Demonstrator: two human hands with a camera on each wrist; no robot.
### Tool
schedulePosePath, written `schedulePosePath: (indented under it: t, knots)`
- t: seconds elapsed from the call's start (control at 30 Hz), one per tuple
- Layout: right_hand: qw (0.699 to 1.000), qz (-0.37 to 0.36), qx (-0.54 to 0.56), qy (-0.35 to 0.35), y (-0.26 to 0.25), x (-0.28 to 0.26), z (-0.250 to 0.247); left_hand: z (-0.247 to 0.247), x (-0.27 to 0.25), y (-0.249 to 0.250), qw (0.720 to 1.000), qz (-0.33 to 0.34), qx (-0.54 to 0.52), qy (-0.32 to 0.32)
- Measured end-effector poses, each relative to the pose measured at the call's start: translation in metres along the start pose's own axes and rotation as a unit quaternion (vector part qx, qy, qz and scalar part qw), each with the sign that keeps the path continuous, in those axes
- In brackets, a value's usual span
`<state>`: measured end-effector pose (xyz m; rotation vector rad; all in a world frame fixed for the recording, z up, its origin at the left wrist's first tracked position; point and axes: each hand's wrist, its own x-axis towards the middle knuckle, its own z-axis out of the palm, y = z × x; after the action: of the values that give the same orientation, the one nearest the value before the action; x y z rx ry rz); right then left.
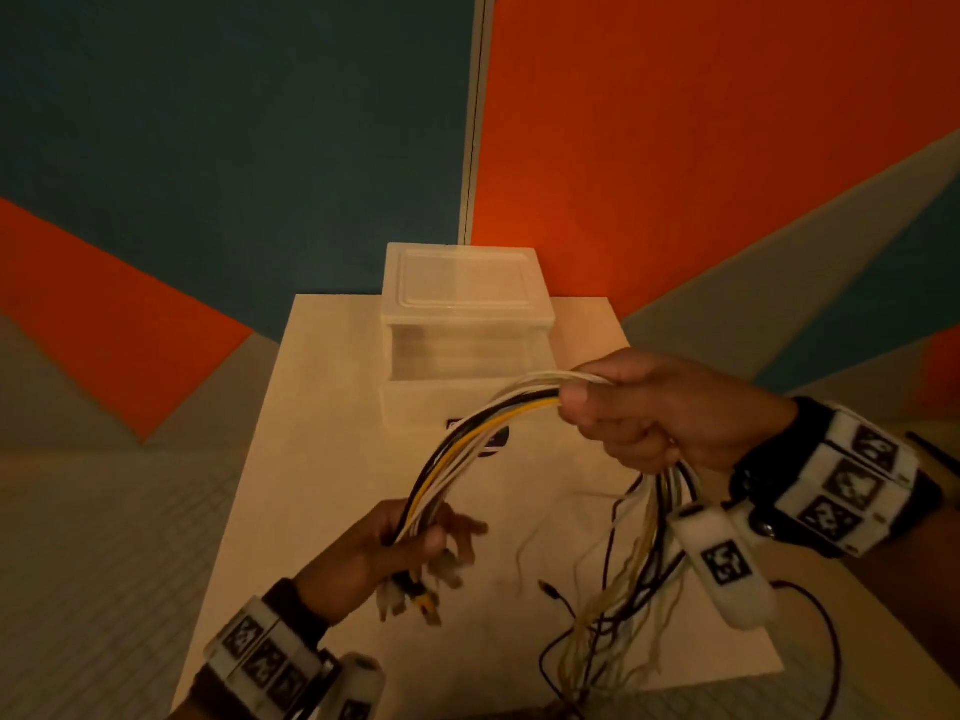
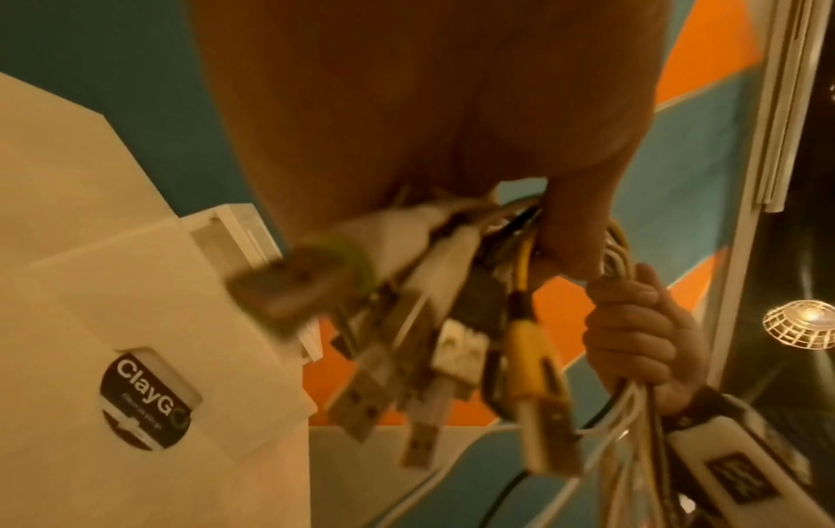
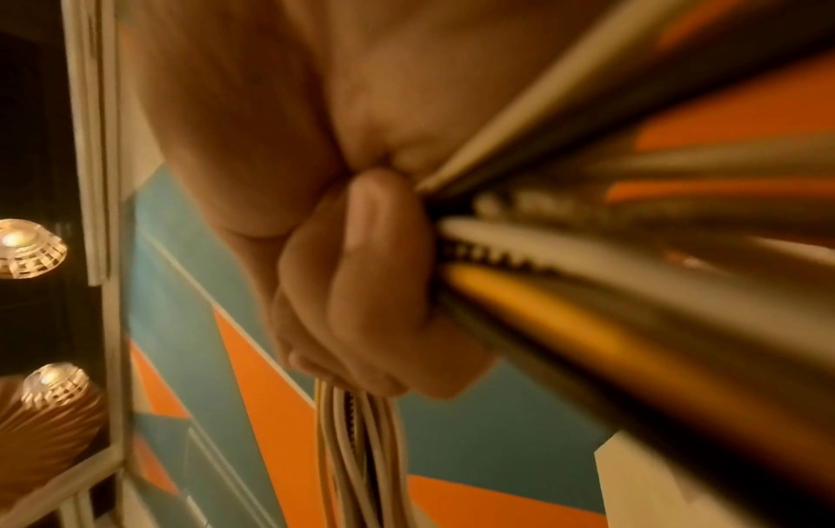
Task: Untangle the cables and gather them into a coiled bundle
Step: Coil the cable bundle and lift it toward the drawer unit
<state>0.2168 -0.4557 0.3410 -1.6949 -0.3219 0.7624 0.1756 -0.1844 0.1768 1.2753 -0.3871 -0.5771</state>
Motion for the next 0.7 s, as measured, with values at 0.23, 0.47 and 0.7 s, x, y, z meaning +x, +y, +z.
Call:
schedulePosePath:
  t: [0.23,0.47,0.7]
  knots:
    - [0.998,-0.018,-0.039,0.049,0.062,0.012,-0.014,0.027,-0.031,0.064,0.939,0.079,-0.317,-0.107]
    - [0.987,0.051,0.08,0.133,0.176,0.013,0.05,0.004,-0.024,0.129,0.898,0.129,-0.405,-0.116]
    - [0.962,0.112,-0.147,0.201,0.196,-0.003,0.086,-0.041,0.002,0.118,0.908,0.126,-0.386,0.099]
